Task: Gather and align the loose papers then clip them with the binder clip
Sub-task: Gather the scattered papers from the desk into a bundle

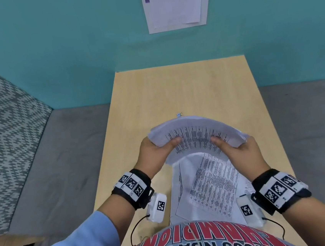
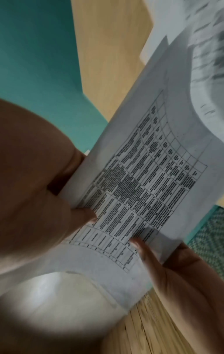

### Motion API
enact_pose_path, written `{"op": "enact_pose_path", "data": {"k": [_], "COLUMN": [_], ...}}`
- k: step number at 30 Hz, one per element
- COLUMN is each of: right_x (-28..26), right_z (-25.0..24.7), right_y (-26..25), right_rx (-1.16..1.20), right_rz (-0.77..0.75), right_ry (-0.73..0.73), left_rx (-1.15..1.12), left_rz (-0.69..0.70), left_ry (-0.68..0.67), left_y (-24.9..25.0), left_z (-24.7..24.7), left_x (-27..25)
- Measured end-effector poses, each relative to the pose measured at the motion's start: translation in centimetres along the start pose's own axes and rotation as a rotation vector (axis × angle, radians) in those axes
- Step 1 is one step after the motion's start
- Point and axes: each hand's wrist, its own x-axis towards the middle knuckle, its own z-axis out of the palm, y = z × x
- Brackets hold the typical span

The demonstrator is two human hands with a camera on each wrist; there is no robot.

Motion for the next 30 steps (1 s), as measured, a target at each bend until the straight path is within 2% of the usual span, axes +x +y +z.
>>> {"op": "enact_pose_path", "data": {"k": [3,8,14,16,18,19,21,23,25,28,30], "right_x": [0.0,0.3,1.0,1.1,1.2,1.3,1.3,1.4,1.4,1.6,1.9], "right_z": [-0.2,-0.6,-0.3,-0.4,-0.5,-0.6,-0.6,-0.5,-1.0,-3.7,-6.5], "right_y": [1.8,2.9,2.8,2.0,0.7,-0.1,-1.7,-2.7,-3.1,-2.3,-0.9], "right_rx": [-0.025,-0.014,-0.054,-0.106,-0.199,-0.256,-0.352,-0.42,-0.362,-0.391,-0.462], "right_rz": [0.038,0.06,0.049,0.025,-0.076,-0.133,-0.233,-0.255,-0.219,-0.168,-0.013], "right_ry": [0.001,-0.01,-0.001,-0.02,-0.071,-0.11,-0.224,-0.267,-0.244,-0.019,0.149], "left_rx": [0.031,-0.097,0.197,0.42,0.912,1.11,1.268,1.308,1.311,1.035,0.766], "left_rz": [0.022,0.107,0.167,0.318,0.544,0.57,0.488,0.451,0.418,0.329,0.226], "left_ry": [-0.039,-0.057,-0.049,-0.076,-0.158,-0.223,-0.338,-0.393,-0.419,-0.43,-0.391], "left_y": [0.1,2.5,4.9,6.4,8.2,9.2,10.4,10.2,9.8,8.4,7.2], "left_z": [-0.3,-0.6,0.4,0.2,0.0,0.1,0.5,0.8,0.7,-1.6,-3.5], "left_x": [-0.3,-1.0,0.0,-0.2,-0.4,-0.5,-0.5,-0.2,-0.1,0.4,0.7]}}
